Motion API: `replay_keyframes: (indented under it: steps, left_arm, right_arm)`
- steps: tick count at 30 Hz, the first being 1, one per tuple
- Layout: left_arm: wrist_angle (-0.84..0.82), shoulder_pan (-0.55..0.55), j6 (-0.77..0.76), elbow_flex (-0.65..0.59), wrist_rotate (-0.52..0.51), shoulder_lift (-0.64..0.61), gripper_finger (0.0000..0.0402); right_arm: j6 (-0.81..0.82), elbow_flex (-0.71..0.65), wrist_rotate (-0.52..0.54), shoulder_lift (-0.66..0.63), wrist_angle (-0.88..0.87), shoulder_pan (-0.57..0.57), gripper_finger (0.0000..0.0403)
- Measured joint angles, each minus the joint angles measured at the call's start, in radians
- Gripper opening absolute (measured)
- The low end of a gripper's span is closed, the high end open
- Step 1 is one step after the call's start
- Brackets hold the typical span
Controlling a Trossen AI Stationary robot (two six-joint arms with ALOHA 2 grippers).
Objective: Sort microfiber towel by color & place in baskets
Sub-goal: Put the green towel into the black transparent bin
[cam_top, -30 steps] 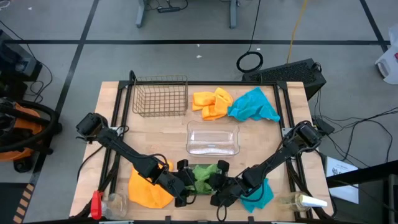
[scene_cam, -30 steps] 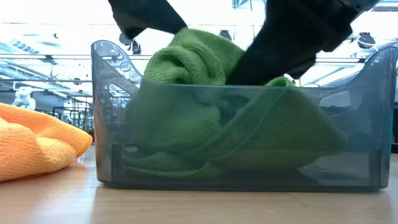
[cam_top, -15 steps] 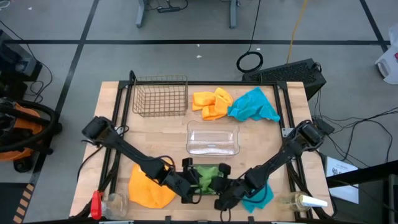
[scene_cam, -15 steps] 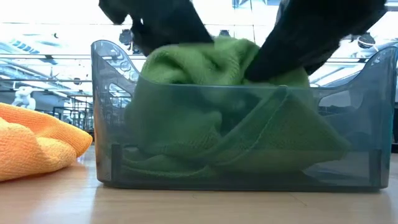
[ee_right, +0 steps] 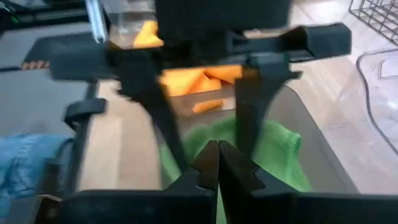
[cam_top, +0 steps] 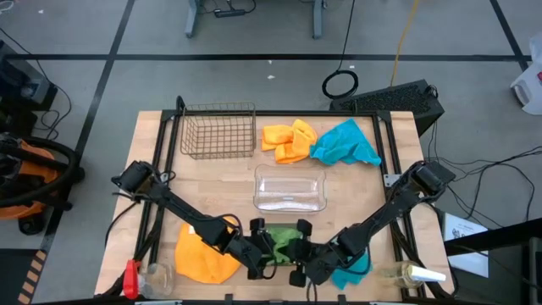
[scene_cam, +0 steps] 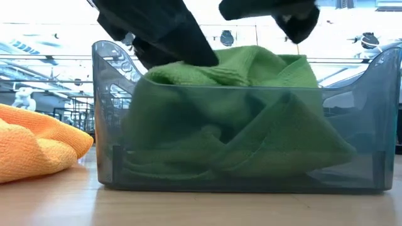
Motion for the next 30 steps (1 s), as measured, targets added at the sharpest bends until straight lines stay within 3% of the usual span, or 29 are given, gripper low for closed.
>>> replay_keyframes:
  steps: [11,21,30]
  left_arm:
    - [-0.048,-0.042,-0.007,0.000,0.029,-0.099,0.0221]
    - [-0.125,-0.097,-0.006,0.000,-0.120,-0.187,0.0221]
    - [-0.130,-0.124,-0.007,0.000,-0.136,-0.188,0.0221]
  right_arm:
    - [0.040,-0.001,-0.073,0.116,-0.032,-0.048,0.0000]
    - [0.072,0.000,-0.095,0.141,-0.050,-0.064,0.0000]
    - [0.019,-0.001,-0.111,0.115,-0.029,-0.051,0.0000]
